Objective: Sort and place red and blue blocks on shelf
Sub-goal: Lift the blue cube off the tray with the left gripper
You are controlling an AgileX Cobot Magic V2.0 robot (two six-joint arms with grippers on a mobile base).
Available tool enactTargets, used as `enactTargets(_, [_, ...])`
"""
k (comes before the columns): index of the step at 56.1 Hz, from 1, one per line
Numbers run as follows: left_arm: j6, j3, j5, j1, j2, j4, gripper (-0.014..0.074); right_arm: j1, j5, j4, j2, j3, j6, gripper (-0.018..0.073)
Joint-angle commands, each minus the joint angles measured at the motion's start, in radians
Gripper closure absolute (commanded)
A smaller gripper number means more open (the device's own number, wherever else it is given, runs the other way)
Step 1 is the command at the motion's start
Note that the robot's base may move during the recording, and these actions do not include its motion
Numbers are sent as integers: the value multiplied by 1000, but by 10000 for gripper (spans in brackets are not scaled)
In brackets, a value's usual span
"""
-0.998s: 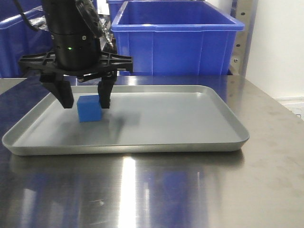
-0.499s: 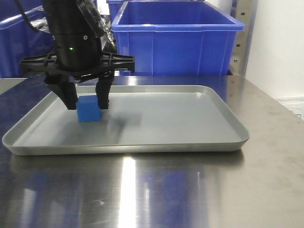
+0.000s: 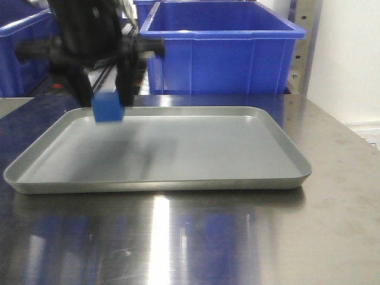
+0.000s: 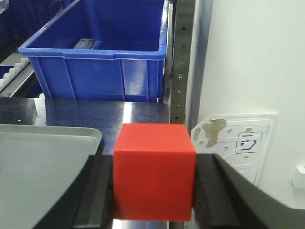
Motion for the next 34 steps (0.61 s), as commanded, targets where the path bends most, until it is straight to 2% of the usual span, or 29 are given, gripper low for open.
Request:
enactTargets(1, [44,3,-71,-4,-119,25,269,-4,-87,-5,5,-28,-9,198])
enactTargets(12, [170,181,-257,30,-303,12,269,-4,-87,-5,5,-28,-9,198])
enactTargets(21, [248,346,-368,122,-470,6,269,-4,-87,-5,5,-28,-9,198])
enactTargets(26, [329,424,-422,181,-556,6,269,-4,-87,-5,5,-28,-9,198])
enactTargets(34, [531,550,-520,296,-701,-55,269,-4,-87,-5,5,-28,-9,198])
